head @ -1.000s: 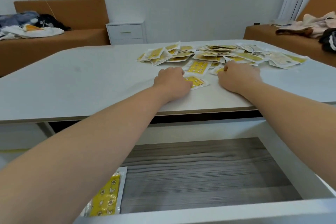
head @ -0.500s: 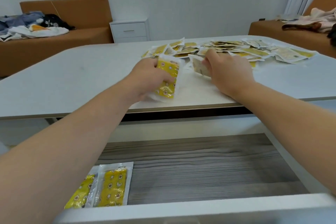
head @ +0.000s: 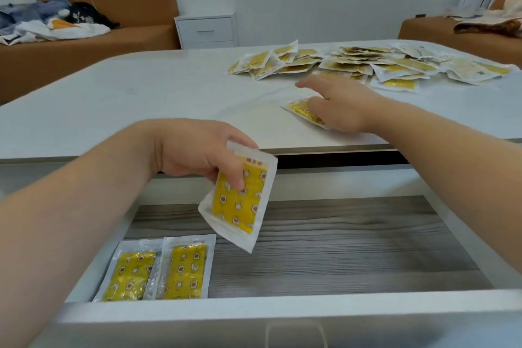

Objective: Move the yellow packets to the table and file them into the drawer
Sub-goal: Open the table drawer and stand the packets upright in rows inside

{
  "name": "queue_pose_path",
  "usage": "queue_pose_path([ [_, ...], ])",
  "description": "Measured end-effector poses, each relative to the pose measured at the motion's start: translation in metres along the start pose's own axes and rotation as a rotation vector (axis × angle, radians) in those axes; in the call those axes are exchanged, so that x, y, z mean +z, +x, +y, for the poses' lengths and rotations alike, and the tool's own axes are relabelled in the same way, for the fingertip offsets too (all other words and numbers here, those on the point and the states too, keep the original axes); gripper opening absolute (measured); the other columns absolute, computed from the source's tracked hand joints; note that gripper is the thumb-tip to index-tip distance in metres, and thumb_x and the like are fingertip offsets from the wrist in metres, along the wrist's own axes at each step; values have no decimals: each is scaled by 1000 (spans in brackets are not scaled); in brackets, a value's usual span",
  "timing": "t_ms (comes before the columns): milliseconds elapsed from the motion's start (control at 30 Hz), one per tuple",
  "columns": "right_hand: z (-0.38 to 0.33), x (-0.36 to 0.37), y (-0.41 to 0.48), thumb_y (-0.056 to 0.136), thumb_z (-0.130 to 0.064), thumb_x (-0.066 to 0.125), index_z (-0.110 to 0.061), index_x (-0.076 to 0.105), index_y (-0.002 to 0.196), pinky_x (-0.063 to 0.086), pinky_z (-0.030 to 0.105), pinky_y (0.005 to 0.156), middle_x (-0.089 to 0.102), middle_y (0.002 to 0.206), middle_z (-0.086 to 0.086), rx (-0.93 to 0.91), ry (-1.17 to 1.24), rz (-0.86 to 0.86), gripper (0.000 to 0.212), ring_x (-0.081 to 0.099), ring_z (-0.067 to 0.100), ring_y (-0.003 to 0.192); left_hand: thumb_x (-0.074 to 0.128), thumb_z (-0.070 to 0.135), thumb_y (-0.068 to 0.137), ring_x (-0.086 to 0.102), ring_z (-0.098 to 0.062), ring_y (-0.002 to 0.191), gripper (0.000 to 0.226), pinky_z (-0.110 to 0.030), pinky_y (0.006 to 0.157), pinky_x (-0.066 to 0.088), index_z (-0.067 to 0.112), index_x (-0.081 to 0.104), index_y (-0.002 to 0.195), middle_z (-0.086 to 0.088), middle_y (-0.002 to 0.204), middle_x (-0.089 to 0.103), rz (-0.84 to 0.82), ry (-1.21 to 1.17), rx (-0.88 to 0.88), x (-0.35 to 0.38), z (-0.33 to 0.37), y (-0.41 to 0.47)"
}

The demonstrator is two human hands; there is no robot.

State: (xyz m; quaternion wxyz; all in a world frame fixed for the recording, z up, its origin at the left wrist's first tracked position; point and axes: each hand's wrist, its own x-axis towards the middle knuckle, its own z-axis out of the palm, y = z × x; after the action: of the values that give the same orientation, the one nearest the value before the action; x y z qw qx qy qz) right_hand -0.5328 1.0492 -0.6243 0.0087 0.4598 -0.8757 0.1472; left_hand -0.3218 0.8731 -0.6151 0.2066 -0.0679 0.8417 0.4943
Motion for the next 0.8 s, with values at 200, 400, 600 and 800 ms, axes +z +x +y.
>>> queue_pose_path([
  [200,0,3,3,106,-41,34,-40,40,153,27,42,117,41,157,0,62,86,-78,47,34,25,146,74,-8,82,75,-23,92,25,-34,77,61,11,67,97,-7,97,77,-134,125,-160,12,-14,12],
  [400,-20,0,3,86,-59,47,-34,60,129,46,45,97,59,128,5,107,22,-125,51,50,30,117,68,-3,90,70,-35,108,24,-52,97,55,10,66,110,-14,108,74,-191,98,-355,26,-44,35],
  [600,-43,-26,-20,79,-27,85,-25,64,110,58,32,64,73,95,0,-18,420,-137,37,72,19,82,67,4,92,71,-32,104,21,-50,99,53,6,68,113,-17,112,74,-117,-68,-408,18,-51,36],
  [800,-68,-8,-56,88,-2,75,-17,64,109,60,35,62,77,93,6,-144,436,-729,28,76,26,80,78,6,80,69,-25,105,44,-41,99,53,2,67,123,-14,116,73,3,-84,-399,23,-79,41],
])
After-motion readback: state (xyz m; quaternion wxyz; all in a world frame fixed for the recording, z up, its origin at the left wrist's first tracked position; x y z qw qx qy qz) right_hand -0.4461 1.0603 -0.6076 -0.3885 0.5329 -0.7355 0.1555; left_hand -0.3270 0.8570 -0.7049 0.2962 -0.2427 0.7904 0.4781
